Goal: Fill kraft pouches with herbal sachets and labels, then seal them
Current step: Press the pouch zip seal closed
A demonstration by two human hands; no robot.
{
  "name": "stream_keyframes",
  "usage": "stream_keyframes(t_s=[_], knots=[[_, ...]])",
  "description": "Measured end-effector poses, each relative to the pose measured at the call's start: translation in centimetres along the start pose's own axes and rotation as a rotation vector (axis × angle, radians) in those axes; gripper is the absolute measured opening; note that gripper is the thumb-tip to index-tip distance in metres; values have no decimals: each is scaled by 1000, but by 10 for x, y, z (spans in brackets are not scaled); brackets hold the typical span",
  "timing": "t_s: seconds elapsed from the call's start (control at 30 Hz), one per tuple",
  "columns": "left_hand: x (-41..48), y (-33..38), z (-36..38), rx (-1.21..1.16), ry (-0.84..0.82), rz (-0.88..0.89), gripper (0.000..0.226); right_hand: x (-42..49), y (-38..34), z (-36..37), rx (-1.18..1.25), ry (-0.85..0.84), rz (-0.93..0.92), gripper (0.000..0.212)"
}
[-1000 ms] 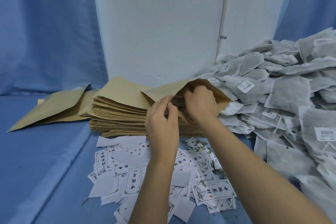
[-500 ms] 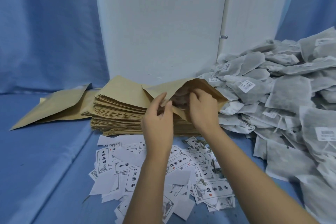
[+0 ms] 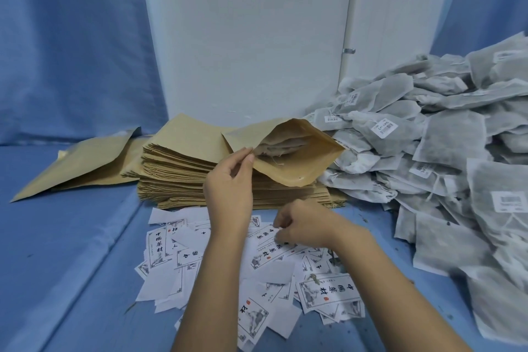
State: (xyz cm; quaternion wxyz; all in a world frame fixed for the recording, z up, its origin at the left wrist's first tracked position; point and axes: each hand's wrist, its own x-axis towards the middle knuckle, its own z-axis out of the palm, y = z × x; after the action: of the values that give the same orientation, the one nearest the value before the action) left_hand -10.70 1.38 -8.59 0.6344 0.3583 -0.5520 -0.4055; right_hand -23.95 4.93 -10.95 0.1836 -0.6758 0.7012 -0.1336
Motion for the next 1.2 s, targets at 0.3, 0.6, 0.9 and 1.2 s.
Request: stream_keyframes(t_s=[0.3,0.6,0.9,1.2], knots=[[-1,-1,0,35,-4,8,17,-8,8,-5,4,-102,40,62],[-2,-2,1,48,5,28,16,-12,2,-6,26,-90,101,49],[-2,-2,1,64,11,33,18,-12,-5,-7,-20,-16,24,37],[-2,-3,1,92,20,28,15,-24,-5,-39,593,461,-111,20]])
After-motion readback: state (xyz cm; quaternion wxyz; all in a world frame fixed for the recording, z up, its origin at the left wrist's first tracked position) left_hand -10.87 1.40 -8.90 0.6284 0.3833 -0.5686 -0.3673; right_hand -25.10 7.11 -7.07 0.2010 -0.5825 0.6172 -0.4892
